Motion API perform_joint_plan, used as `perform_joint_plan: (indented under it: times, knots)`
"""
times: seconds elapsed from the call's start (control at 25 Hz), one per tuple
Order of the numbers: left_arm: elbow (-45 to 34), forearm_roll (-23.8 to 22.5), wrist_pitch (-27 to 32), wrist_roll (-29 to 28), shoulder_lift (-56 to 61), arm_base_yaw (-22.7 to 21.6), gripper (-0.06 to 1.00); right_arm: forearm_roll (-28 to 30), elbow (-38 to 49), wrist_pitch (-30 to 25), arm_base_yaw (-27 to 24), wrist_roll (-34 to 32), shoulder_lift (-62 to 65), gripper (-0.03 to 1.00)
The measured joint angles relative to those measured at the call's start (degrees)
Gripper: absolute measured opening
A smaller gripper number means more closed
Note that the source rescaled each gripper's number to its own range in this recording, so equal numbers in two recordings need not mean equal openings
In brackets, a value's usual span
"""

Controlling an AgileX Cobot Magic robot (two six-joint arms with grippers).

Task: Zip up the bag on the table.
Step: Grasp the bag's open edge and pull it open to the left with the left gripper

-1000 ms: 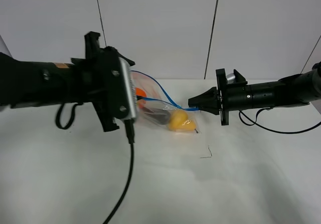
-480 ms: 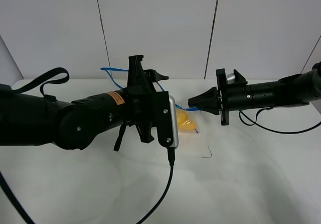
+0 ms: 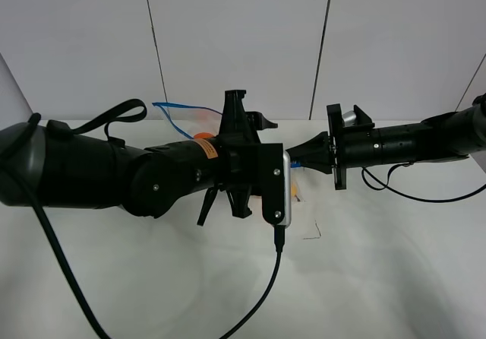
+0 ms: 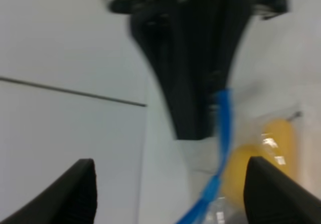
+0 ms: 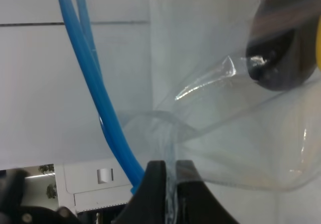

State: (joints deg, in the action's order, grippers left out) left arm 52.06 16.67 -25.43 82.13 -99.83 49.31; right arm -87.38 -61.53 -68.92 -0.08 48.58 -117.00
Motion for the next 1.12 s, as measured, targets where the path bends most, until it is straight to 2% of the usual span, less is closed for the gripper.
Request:
perform_joint_plan:
  times: [0.32,0.64,0.96,1.12]
  knots:
    - [1.30,-0.98,-0.26,-0.55,-5.15,0.06,0.80,0.00,0.00,0.00,0.00,0.00,0.00,0.01]
    - [1.59,-1.14,-1.47,-1.66,-5.90,0.06,0.54,0.01,0.00,0.00,0.00,0.00,0.00,0.01]
    - [1.59,-1.15,-1.67,-2.00,-5.90,-1.23,0.40,0.05,0.00,0.00,0.00,0.00,0.00,0.01]
    - [1.59,-1.15,-1.67,-2.00,-5.90,-1.23,0.24,0.24,0.00,0.00,0.00,0.00,0.00,0.01]
